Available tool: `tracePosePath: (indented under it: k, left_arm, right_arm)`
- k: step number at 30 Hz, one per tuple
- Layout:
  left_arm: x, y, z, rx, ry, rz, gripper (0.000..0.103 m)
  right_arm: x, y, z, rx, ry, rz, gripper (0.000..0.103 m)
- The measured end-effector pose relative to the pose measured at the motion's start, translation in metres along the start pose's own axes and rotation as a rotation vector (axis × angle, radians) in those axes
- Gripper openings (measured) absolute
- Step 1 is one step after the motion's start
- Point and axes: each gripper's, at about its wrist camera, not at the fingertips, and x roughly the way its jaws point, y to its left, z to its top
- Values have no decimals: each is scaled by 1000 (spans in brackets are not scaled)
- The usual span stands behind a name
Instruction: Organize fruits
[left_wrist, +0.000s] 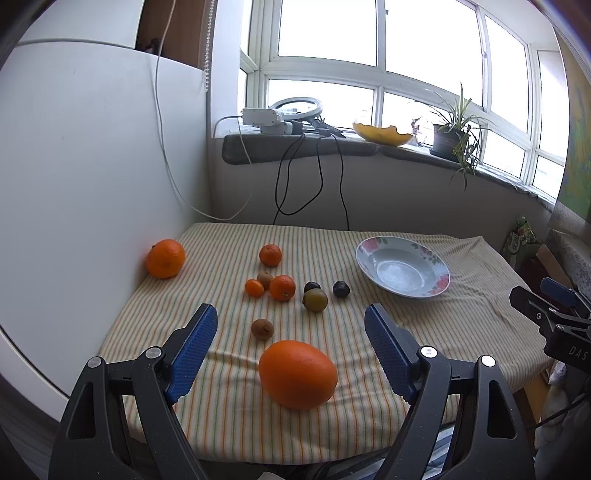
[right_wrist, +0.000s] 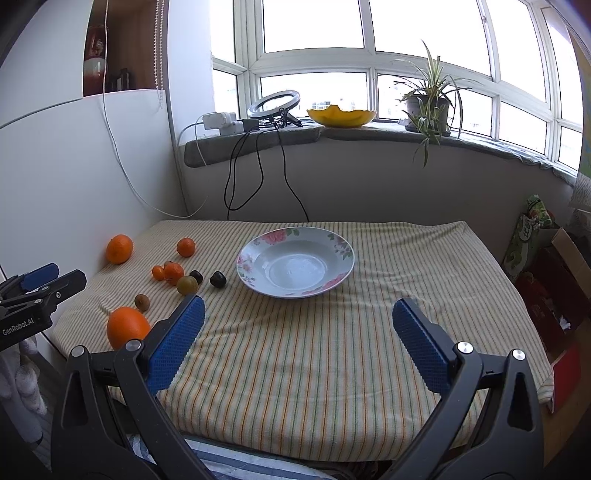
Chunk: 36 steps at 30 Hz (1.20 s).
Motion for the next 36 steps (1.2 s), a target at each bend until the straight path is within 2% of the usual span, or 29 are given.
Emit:
tracePosePath:
  k: [36]
  left_arm:
    - [-2, 1, 1, -2, -2, -1, 82]
  right_arm:
    - [-1, 8, 1, -18, 6, 19, 103]
